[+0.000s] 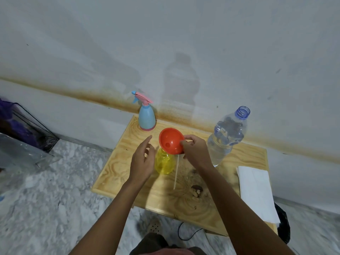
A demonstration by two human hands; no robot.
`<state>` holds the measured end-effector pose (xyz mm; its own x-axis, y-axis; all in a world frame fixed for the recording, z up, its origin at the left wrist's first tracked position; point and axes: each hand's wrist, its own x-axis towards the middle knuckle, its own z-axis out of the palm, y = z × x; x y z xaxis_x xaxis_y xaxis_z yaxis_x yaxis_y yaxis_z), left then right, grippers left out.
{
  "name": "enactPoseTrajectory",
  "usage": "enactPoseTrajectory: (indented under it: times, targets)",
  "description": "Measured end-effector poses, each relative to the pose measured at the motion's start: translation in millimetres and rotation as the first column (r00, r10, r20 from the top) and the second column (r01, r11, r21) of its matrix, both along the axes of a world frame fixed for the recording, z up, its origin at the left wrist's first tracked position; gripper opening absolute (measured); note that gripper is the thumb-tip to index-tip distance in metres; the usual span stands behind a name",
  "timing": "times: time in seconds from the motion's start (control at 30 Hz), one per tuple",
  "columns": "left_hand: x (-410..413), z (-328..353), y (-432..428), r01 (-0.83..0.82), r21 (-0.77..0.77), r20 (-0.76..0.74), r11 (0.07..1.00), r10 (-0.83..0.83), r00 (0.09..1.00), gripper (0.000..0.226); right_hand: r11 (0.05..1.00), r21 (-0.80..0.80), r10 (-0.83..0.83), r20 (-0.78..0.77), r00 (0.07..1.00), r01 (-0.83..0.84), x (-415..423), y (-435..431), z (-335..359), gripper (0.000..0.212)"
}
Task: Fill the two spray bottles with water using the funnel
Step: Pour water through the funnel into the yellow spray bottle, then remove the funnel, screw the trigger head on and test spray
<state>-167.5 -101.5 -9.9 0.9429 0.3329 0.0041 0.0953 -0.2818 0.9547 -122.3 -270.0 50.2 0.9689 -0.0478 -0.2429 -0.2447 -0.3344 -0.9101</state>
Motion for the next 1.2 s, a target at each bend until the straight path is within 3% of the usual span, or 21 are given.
enactPoseTrajectory:
  times: [0.13,0.27,0.4,0.5,0.77,0.9,1.07,1.13,1.2]
  targets:
    - [3.7,-19.6,3.5,0.249,0.118,-0.089,0.961,-0.239,0.967,0.054,0.998,0.053,0.034,0.07,0.997,-0.038,-5.9,-13.4,3.5,0.009]
    - [12.0,-27.6,-0.1,0.298,0.186,-0.103,0.936,-0.284,0.953,0.055,0.996,0.075,-0.051,0.141,0.989,0.04,-15.7,-42.1,-7.6,0.01]
    - [15.4,-30.5,-1.9,0.262,0.18,-0.081,0.948,-0.251,0.965,0.043,0.982,-0.147,-0.078,0.259,0.963,0.119,-31.6,-63.9,-49.0,0.014]
    - [15.4,-28.5,-1.9,0.264,0.153,-0.102,0.952,-0.25,0.963,0.042,0.917,-0.37,0.005,0.387,0.922,0.151,-41.4,-66.7,-87.4,0.014]
    - [14.4,-30.7,-2.7,0.243,0.154,-0.102,0.958,-0.229,0.968,0.042,0.739,-0.667,0.104,0.258,0.961,0.099,-50.8,-71.3,-149.4,0.011]
    - [14.1,-35.7,-0.2,0.265,0.144,-0.111,0.953,-0.25,0.962,0.053,0.663,-0.749,0.123,0.129,0.984,0.015,-55.1,-73.0,-161.3,0.01]
    - [16.1,-48.9,4.5,0.308,0.109,-0.155,0.945,-0.29,0.944,0.07,0.669,-0.735,0.1,-0.054,0.994,-0.107,-54.3,-75.0,-165.4,0.017]
    - [17.9,-54.6,5.7,0.314,0.087,-0.178,0.946,-0.295,0.939,0.075,0.708,-0.706,0.052,0.0,0.999,-0.037,-53.5,-71.0,-158.4,0.013]
    - [19.6,-58.5,5.1,0.314,0.057,-0.202,0.948,-0.297,0.933,0.079,0.751,-0.654,0.02,0.156,0.988,0.088,-50.7,-62.0,-146.5,0.008]
